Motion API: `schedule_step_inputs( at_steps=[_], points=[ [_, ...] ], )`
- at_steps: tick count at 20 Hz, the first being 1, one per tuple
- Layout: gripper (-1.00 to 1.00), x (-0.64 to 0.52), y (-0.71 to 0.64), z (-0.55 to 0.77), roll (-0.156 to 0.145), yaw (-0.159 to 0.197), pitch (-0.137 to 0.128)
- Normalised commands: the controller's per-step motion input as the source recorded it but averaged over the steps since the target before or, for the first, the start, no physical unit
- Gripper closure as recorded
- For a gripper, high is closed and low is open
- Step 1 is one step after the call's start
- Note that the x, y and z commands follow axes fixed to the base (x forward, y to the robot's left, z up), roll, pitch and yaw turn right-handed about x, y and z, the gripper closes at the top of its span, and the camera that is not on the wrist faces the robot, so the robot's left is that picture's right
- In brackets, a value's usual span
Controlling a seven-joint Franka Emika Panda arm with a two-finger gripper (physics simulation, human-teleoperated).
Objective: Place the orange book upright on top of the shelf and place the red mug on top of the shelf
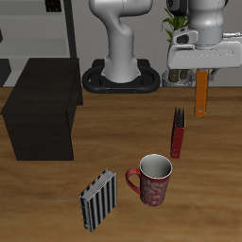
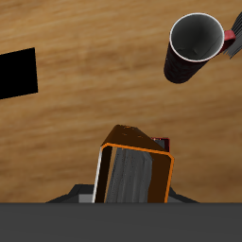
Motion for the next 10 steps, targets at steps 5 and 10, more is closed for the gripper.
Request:
schedule_step_inputs(
  at_steps=[5, 10],
  points=[
    [1.0, -0.37, -0.54, 0.44, -0.025, -0.078, -0.043],
    [1.0, -0.36, -0.57, 0.45, -0.029, -0.015, -0.089]
  ],
)
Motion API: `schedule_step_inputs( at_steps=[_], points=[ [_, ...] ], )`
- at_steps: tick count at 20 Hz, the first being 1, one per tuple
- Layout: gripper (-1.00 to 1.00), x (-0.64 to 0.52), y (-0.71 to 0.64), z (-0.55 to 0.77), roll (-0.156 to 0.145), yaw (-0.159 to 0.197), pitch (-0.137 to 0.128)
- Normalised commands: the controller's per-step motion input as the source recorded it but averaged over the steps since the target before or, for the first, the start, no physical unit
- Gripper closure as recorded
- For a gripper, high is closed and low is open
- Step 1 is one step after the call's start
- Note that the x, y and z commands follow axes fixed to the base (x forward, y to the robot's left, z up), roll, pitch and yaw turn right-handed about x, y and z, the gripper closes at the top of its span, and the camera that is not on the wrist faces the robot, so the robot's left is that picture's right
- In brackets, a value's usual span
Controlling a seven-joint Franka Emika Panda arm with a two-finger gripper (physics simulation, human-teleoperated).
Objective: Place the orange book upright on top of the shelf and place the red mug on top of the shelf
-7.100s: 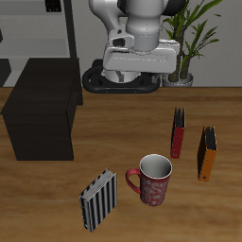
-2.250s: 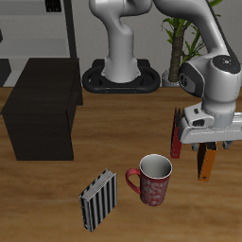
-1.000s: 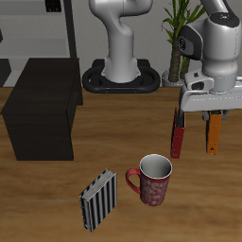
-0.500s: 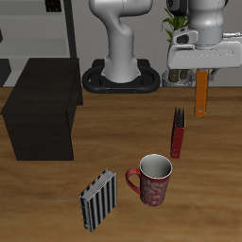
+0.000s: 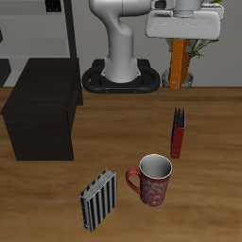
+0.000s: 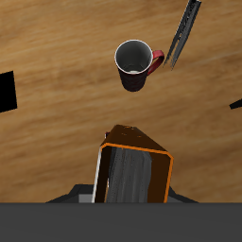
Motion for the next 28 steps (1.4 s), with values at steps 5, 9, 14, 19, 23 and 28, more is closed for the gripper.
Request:
schedule_step_inputs(
  at_steps=[5, 9, 14, 19, 23, 28],
  points=[
    [1.0, -0.27, -0.76, 0.31, -0.054, 0.0, -0.066],
    [1.0, -0.14, -0.77, 0.19, -0.063, -0.051, -0.006],
    [1.0, -0.11, -0.69, 0.04, -0.063, -0.066, 0.007],
    [1.0, -0.2, -0.41, 0.05, -0.02, -0.034, -0.011],
    [1.0, -0.26, -0.61, 0.09, -0.025, -0.076, -0.006],
    [1.0, -0.16, -0.54, 0.05, -0.021, -0.111, -0.015]
  ],
)
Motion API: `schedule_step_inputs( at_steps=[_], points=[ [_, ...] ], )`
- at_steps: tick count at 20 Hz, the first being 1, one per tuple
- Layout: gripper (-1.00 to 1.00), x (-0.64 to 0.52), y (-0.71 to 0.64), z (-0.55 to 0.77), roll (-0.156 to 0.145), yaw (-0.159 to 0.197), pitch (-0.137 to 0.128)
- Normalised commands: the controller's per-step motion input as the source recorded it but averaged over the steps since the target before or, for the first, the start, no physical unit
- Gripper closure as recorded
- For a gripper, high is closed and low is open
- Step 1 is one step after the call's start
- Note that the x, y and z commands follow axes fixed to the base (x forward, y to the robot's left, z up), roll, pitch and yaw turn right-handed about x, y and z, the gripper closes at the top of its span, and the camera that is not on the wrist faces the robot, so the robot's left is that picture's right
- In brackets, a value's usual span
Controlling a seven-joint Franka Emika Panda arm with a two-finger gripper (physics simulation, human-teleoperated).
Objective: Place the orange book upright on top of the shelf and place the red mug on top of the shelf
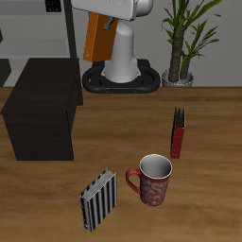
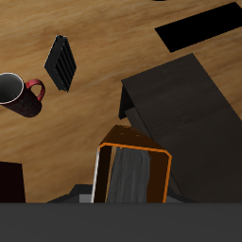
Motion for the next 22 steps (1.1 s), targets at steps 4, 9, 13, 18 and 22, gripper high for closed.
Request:
schedule_step_inputs(
  at_steps=[4, 9, 13, 18, 22],
  points=[
    [1.0, -0.04, -0.31, -0.03, 0.055, -0.147, 0.042],
    [1.0, -0.27, -0.51, 0.06, 0.013, -0.161, -0.012],
    [1.0, -0.35, -0.45, -0.02, -0.045, -0.092, -0.048],
    [1.0, -0.2, -0.27, -0.16, -0.02, -0.062, -0.012],
    [1.0, -0.07, -0.18, -0.25, 0.064, -0.026, 0.031]
  ],
)
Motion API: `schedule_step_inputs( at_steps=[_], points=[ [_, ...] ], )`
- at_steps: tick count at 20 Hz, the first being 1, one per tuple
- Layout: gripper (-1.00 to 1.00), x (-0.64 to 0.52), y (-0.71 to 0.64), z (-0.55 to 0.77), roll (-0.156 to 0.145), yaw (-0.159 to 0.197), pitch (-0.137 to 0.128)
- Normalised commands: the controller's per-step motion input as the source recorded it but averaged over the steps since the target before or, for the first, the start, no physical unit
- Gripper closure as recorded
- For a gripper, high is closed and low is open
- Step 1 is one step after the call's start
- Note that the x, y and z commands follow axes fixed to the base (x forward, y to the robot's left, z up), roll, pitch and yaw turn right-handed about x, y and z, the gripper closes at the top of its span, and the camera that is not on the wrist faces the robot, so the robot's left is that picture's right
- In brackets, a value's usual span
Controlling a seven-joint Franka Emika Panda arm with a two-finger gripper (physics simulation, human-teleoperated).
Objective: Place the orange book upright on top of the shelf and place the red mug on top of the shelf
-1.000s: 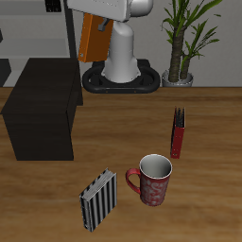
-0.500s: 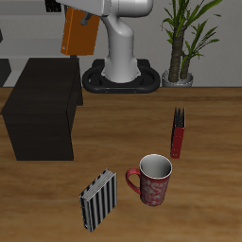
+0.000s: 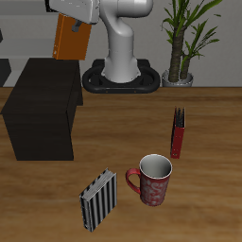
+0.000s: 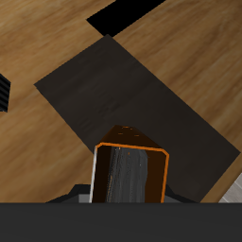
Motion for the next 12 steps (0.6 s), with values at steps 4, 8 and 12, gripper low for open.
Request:
schedule_step_inputs(
  at_steps=[4, 8, 12],
  points=[
    [1.0, -0.15, -0.48, -0.13, -0.032, -0.105, -0.009],
    [1.0, -0.18, -0.38, -0.08, -0.007, -0.055, -0.016],
    [1.0, -0.13, -0.22, -0.02, 0.007, -0.052, -0.012]
  ],
)
